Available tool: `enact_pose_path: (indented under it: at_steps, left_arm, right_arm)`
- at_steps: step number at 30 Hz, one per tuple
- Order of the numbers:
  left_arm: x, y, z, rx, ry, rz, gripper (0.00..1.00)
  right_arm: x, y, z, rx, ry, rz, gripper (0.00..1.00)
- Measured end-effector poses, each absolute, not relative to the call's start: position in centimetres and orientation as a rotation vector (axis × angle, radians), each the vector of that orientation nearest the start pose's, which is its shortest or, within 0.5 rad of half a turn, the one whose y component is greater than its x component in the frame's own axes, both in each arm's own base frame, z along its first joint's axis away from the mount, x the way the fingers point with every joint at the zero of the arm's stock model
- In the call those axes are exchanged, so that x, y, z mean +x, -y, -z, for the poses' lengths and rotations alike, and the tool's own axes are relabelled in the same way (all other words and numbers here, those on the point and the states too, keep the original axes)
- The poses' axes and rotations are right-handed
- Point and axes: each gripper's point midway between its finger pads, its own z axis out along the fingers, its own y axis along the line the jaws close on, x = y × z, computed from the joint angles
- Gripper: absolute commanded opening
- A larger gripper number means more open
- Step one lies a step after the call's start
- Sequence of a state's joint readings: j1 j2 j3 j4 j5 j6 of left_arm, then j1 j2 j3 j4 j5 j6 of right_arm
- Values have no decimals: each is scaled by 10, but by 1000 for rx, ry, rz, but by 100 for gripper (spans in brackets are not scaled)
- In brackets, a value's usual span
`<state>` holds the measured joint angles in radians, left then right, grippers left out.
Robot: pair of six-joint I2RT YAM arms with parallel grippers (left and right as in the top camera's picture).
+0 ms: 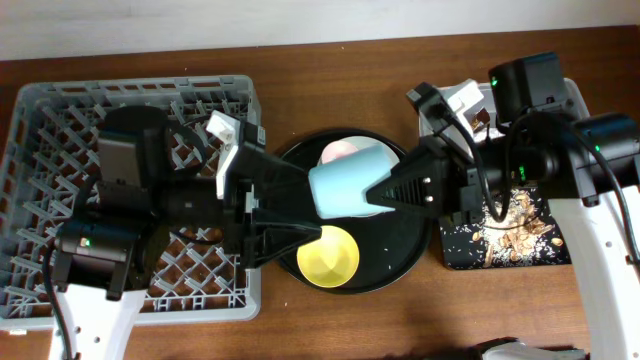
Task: Sort waste into correct bins and load items into the dishwasher rack
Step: 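Hand the blue cup from the right gripper to the left gripper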
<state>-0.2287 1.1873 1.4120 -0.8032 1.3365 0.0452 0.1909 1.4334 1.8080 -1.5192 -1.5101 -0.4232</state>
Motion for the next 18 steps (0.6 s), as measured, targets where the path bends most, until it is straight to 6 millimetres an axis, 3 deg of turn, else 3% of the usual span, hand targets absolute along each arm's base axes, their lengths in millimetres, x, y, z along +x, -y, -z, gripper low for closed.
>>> enact_pose_path:
  at_steps: [5,6,7,18]
  left_arm:
    - [190,218,-418,1060,-1622,1561,89]
    - [190,218,-418,1061,-1620,1563,80]
    - [190,218,-418,1061,-1620,1563,77]
    - [189,232,-416,1114,-1598,1512,68]
  right_arm:
    - [173,-224,-443,-1079,-1691,-1788,4]
    - [172,-225,-443,-1092,-1683,-1786,4]
    - [172,-226,-443,-1098,-1680,-1786,4]
    - [170,-226,-444,-1119,-1657,-1766,4]
